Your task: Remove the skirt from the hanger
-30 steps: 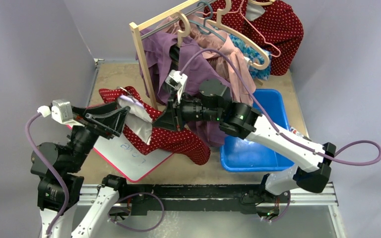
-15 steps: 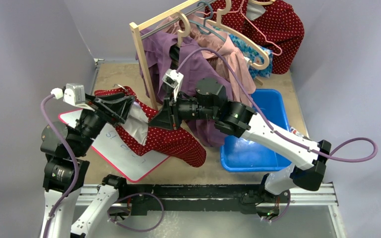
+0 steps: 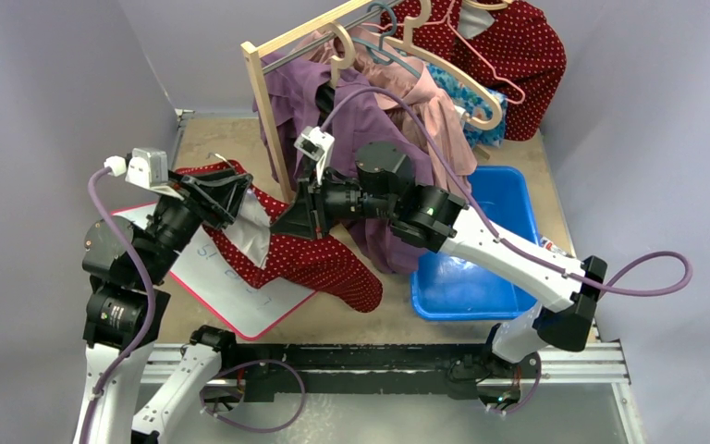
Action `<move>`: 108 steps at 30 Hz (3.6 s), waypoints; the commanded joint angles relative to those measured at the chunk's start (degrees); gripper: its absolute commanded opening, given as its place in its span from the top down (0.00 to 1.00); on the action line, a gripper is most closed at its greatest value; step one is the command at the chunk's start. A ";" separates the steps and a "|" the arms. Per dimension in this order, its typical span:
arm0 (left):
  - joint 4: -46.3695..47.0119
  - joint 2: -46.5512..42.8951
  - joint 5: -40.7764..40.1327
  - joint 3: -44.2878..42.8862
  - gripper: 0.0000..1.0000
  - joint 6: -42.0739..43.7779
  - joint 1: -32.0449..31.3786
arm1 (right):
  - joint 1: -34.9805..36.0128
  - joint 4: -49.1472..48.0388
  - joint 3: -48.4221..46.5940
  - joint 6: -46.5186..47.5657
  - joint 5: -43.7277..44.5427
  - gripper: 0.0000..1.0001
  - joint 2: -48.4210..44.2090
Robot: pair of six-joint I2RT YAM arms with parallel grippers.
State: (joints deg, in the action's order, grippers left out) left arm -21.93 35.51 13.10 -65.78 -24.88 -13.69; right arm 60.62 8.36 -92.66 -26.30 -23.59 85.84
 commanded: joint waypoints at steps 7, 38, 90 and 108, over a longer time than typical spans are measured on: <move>7.14 0.69 -3.65 0.74 0.91 1.60 -0.19 | 0.73 -7.49 -3.27 -0.04 -4.65 0.92 -1.02; 2.08 0.66 -22.56 -0.70 1.00 -0.88 -0.19 | 0.73 11.15 12.73 10.72 12.70 0.32 -18.14; 4.75 -5.01 -33.01 -1.16 1.00 -9.21 -0.13 | 0.73 21.15 32.29 -10.08 59.27 1.00 -35.10; 4.43 -6.73 -34.67 -1.15 1.00 -10.69 -0.19 | 0.73 21.03 38.21 -14.25 62.59 1.00 -43.18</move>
State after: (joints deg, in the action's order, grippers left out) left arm -25.78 30.09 -13.69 -65.39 -35.42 -14.70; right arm 62.04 24.12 -56.80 -39.16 30.55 45.45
